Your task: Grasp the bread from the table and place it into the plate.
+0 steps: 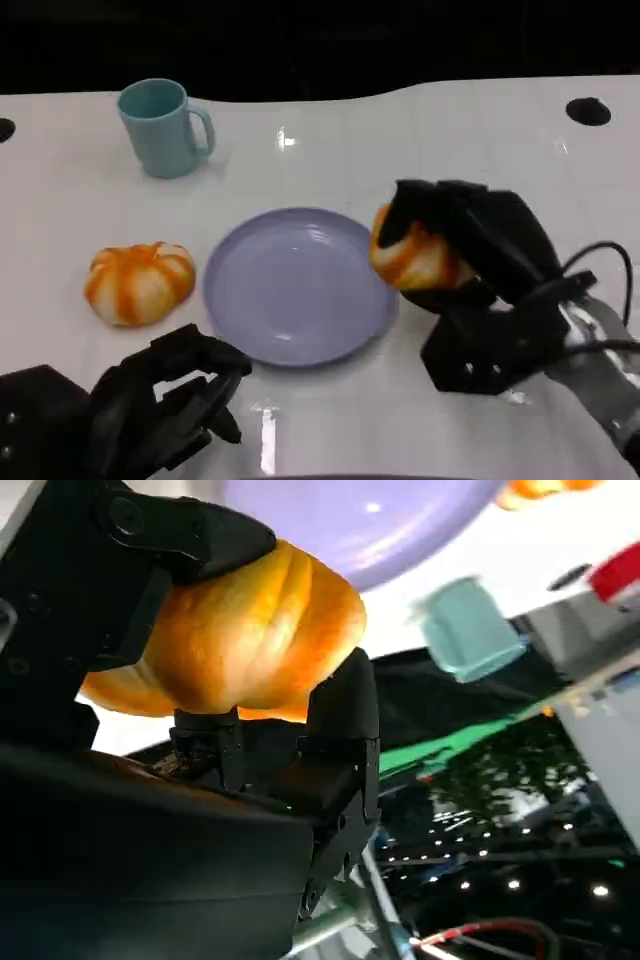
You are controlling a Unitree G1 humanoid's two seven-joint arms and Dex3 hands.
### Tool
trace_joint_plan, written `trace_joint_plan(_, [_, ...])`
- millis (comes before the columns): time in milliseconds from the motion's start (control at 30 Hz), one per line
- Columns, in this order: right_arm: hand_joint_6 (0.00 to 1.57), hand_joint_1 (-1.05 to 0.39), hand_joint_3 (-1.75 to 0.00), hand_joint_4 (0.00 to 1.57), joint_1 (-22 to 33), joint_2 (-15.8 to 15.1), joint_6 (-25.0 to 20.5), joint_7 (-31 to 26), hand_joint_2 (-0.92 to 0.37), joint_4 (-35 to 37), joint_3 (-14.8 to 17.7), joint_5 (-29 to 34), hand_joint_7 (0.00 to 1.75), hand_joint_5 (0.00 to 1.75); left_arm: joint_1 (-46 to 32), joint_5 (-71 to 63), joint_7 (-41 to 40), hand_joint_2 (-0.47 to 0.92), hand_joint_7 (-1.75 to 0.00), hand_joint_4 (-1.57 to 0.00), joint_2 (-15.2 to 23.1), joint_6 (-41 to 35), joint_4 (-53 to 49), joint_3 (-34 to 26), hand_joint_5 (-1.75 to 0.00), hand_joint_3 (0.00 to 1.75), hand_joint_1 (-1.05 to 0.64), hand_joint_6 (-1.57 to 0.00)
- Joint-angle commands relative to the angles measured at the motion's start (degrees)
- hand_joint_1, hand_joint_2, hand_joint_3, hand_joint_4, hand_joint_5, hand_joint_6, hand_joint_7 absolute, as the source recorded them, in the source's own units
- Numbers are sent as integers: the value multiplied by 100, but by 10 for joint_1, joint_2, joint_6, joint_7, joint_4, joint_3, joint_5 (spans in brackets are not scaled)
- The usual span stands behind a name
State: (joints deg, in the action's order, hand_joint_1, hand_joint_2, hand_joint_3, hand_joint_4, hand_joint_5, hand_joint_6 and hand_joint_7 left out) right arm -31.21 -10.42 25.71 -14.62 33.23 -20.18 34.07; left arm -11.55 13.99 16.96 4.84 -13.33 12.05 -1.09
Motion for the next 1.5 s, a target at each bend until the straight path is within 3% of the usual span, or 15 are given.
trace_joint_plan(33, [72,-6,-134,97,-27,22,-3,30,-28,23,-8,-14,175,175,-6,-2,-4,92,-130,-60,5,3,5,-2,-175,47,-41,-64])
trace_joint_plan(200, [71,-10,-131,98,-59,56,25,22,-30,84,-22,-11,175,175,-8,-3,-4,92,-130,-60,7,1,9,0,-175,46,-42,-65])
trace_joint_plan(367, [73,-13,-131,100,-107,93,25,-11,-28,161,-43,11,175,175,-11,-3,-5,92,-130,-60,6,3,9,0,-175,45,-43,-65])
trace_joint_plan(533, [67,-15,-114,95,-140,113,7,0,-34,212,-59,18,174,175,-11,-5,-6,92,-128,-61,5,4,10,2,-175,44,-44,-66])
trace_joint_plan(600, [73,-15,-110,95,-146,119,2,4,-37,225,-62,16,159,175,-10,-7,-7,92,-128,-62,4,4,11,3,-175,44,-44,-67])
trace_joint_plan(700, [93,-13,-111,89,-146,126,-2,10,-38,236,-60,6,92,173,-10,-9,-9,92,-128,-62,5,4,12,4,-175,45,-44,-67])
trace_joint_plan(767, [88,-20,-77,71,-147,125,-12,33,-55,234,-63,5,51,143,-10,-8,-8,92,-127,-62,6,3,11,3,-175,44,-44,-67])
trace_joint_plan(800, [80,-25,-57,56,-149,122,-16,44,-67,231,-68,9,28,110,-10,-8,-8,92,-127,-62,6,3,10,3,-175,44,-45,-67])
trace_joint_plan(867, [67,-31,-35,44,-151,115,-28,66,-80,219,-81,22,9,67,-10,-8,-7,92,-127,-62,6,5,10,2,-175,43,-45,-67])
trace_joint_plan(900, [52,-38,-25,30,-151,111,-36,77,-87,211,-86,28,4,48,-11,-8,-7,92,-127,-62,6,6,10,2,-175,43,-45,-67])
trace_joint_plan(967, [36,-48,-21,14,-149,106,-49,99,-91,193,-92,31,1,33,-11,-7,-5,92,-127,-63,7,6,11,1,-175,43,-45,-67])
trace_joint_plan(1100, [26,-60,-23,1,-134,97,-72,138,-92,148,-94,26,0,29,-11,-7,-5,92,-127,-62,7,5,12,1,-174,45,-43,-67])
trace_joint_plan(1300, [20,-69,-22,0,-98,72,-110,198,-92,62,-97,26,0,29,-11,-8,-7,92,-126,-61,7,1,14,2,-174,45,-44,-67])
trace_joint_plan(1500, [19,-70,-17,0,-43,27,-125,267,-92,-53,-75,-7,1,32,-11,-8,-5,92,-126,-61,5,4,12,2,-174,45,-44,-67])
